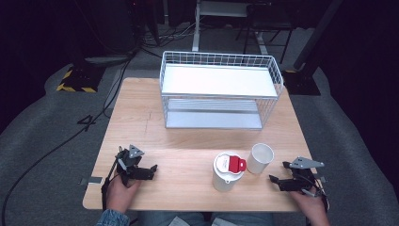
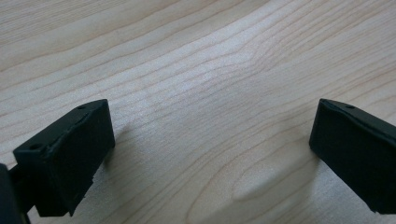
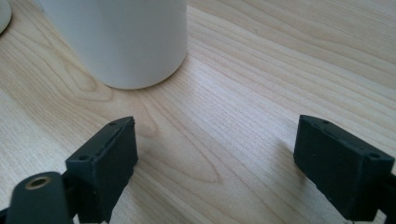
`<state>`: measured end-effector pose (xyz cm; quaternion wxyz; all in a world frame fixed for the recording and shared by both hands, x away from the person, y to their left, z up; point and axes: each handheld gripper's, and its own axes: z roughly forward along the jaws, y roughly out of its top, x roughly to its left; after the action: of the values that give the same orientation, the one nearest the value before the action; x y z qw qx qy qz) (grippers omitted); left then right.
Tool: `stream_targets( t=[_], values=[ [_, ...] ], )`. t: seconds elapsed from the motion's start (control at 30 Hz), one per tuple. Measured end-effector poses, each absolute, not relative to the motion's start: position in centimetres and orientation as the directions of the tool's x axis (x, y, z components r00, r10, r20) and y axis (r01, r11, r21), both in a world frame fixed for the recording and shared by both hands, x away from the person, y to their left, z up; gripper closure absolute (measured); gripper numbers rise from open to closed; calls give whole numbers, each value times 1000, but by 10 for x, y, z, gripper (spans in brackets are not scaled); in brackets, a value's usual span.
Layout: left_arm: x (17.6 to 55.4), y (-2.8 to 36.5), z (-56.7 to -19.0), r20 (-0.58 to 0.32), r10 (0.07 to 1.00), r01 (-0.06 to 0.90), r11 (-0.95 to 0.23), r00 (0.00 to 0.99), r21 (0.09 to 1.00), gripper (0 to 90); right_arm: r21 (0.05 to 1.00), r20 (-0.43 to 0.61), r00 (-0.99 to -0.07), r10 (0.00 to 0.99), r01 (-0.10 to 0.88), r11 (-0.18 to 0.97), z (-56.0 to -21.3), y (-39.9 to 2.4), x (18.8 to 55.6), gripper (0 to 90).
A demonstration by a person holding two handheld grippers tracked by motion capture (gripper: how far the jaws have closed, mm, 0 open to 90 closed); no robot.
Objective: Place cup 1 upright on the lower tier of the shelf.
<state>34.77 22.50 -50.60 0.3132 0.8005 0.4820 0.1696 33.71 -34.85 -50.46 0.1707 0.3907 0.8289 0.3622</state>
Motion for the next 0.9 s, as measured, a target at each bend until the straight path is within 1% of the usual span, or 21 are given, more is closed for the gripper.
stream_targets(
  t=[0.23,0.47,0.7,0.9],
  values=[
    [348,225,-506,-31,878,666,-339,478,665,6,737,-7,-636,772,518,434,-504,-348,336,147],
    [350,224,-506,-31,881,667,-333,472,666,6,784,-15,-642,766,469,408,-492,-351,327,143],
    [351,223,-506,-34,883,668,-329,468,668,6,808,-30,-650,759,432,401,-477,-349,316,103],
    [353,223,-506,-29,883,667,-331,468,667,6,826,-21,-673,739,405,392,-468,-342,310,75]
  ],
)
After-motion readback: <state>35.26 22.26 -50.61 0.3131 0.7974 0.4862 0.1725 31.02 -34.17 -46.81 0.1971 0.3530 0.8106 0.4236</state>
